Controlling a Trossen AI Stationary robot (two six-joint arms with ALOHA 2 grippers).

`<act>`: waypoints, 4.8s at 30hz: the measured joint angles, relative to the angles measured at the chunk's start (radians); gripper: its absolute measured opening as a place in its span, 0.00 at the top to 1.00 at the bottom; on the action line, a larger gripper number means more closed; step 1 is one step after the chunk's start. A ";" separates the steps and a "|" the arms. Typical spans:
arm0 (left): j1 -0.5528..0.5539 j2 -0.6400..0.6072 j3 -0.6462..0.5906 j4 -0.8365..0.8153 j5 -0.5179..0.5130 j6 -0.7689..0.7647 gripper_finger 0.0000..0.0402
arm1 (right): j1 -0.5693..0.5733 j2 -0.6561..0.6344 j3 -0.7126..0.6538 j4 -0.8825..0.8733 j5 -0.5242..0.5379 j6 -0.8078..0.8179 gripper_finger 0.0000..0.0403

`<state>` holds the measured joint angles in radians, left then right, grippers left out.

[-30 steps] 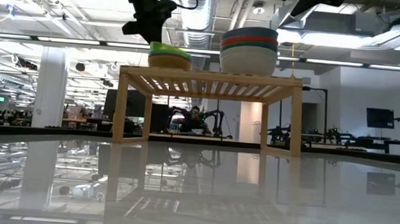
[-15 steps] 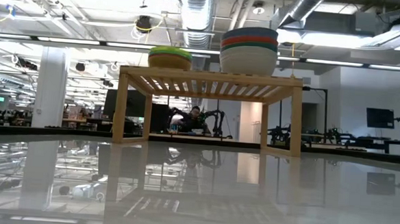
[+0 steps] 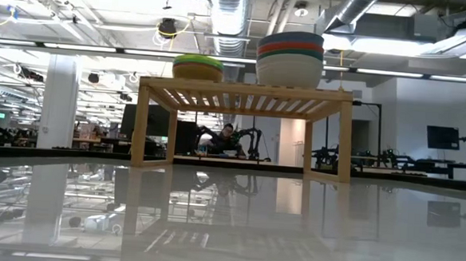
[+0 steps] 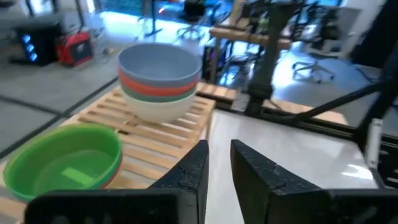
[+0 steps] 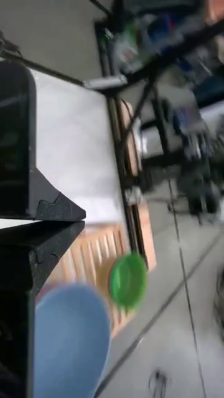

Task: Place and stack bowls onto a shelf
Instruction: Return to Home Position

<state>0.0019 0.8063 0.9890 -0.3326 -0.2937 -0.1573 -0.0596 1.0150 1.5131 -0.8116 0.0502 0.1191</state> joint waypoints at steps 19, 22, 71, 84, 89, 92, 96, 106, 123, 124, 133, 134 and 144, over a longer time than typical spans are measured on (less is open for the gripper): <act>-0.146 -0.100 -0.362 0.513 0.095 0.150 0.99 | -0.007 -0.325 -0.448 0.391 -0.026 -0.010 0.96; -0.145 -0.111 -0.420 0.507 0.055 0.200 0.99 | 0.019 -0.360 -0.589 0.532 -0.026 -0.054 0.93; -0.071 -0.547 -0.926 0.638 0.072 0.308 0.99 | 0.012 -1.011 -1.202 0.590 0.012 -0.093 0.95; -0.004 -0.543 -0.926 0.639 0.152 0.294 0.99 | 0.013 -1.012 -1.404 0.837 -0.056 0.020 0.95; 0.010 -0.538 -0.925 0.639 0.156 0.284 0.99 | 0.013 -1.012 -1.457 0.875 -0.060 0.026 0.95; 0.009 -0.538 -0.951 0.685 0.158 0.275 0.99 | 0.013 -1.013 -1.504 0.922 -0.063 0.059 0.95; 0.009 -0.538 -0.978 0.707 0.163 0.223 0.99 | 0.013 -1.010 -1.505 0.931 -0.071 0.065 0.95; 0.025 -0.539 -0.979 0.687 0.230 0.217 0.99 | 0.005 -1.013 -1.505 0.951 -0.080 0.030 0.95; 0.055 -0.799 -0.947 0.267 0.290 0.203 0.99 | -0.051 -1.013 -1.506 0.855 -0.097 -0.002 0.95; 0.055 -0.791 -0.947 0.269 0.290 0.206 0.99 | -0.054 -1.013 -1.506 0.852 -0.102 -0.009 0.95; 0.054 -0.750 -0.979 0.351 0.282 0.264 0.99 | -0.068 -1.012 -1.507 0.846 -0.102 -0.024 0.94; 0.054 -0.738 -0.979 0.357 0.282 0.271 0.99 | -0.068 -1.013 -1.507 0.848 -0.102 -0.022 0.94; 0.054 -0.622 -0.980 0.359 0.282 0.018 0.99 | -0.065 -1.012 -1.507 0.849 -0.103 0.038 0.92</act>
<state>0.0563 0.1840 0.0093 0.0260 -0.0113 -0.1389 -0.1242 0.0025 0.0059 0.0372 -0.0527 0.1569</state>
